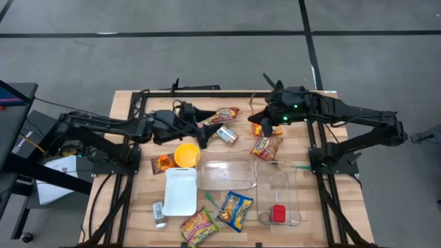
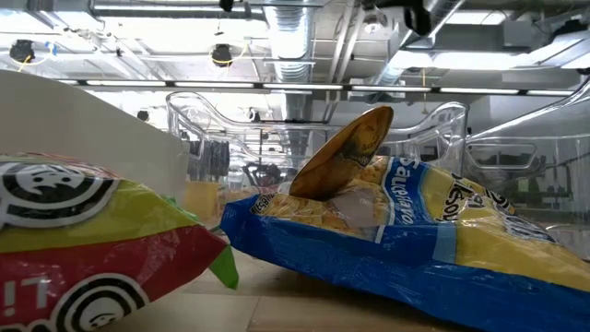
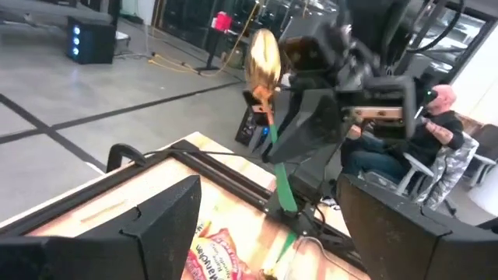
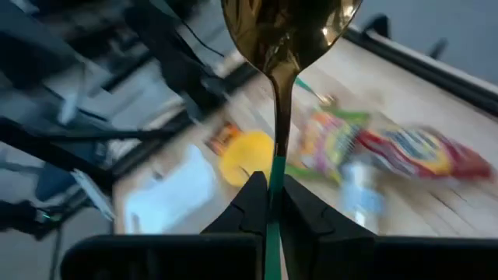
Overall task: Pick & Place Food Item
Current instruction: Put the green spoon into the white bin
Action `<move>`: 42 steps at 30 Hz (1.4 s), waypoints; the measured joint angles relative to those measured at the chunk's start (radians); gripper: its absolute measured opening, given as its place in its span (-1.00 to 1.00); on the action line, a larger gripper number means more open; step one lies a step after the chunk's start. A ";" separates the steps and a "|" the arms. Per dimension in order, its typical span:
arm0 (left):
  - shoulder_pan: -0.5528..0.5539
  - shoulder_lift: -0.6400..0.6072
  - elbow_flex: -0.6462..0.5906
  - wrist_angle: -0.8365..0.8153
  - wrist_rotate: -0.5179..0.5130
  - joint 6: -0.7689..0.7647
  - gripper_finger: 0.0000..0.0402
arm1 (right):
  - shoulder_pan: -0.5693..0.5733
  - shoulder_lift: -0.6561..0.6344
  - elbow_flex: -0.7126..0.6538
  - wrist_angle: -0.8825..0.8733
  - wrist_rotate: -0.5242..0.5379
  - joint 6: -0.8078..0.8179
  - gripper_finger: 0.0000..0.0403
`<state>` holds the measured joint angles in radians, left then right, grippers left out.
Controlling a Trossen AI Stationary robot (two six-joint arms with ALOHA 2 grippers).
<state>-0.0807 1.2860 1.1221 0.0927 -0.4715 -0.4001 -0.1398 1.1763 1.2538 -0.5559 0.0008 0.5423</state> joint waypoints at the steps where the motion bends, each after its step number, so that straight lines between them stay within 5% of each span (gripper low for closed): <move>1: 0.000 0.007 0.000 0.015 0.001 0.000 0.48 | 0.006 0.013 0.016 -0.001 0.000 0.000 -0.96; 22: 0.027 0.019 0.000 0.105 -0.007 0.000 0.48 | 0.095 0.269 0.181 0.062 -0.001 0.019 -0.95; 42: 0.038 0.018 0.000 -0.063 -0.118 -0.139 0.48 | 0.085 0.418 0.382 -0.169 0.008 -0.045 -0.95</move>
<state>-0.0425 1.3045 1.1225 0.0300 -0.5892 -0.5393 -0.0551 1.5944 1.6360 -0.7244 0.0090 0.4975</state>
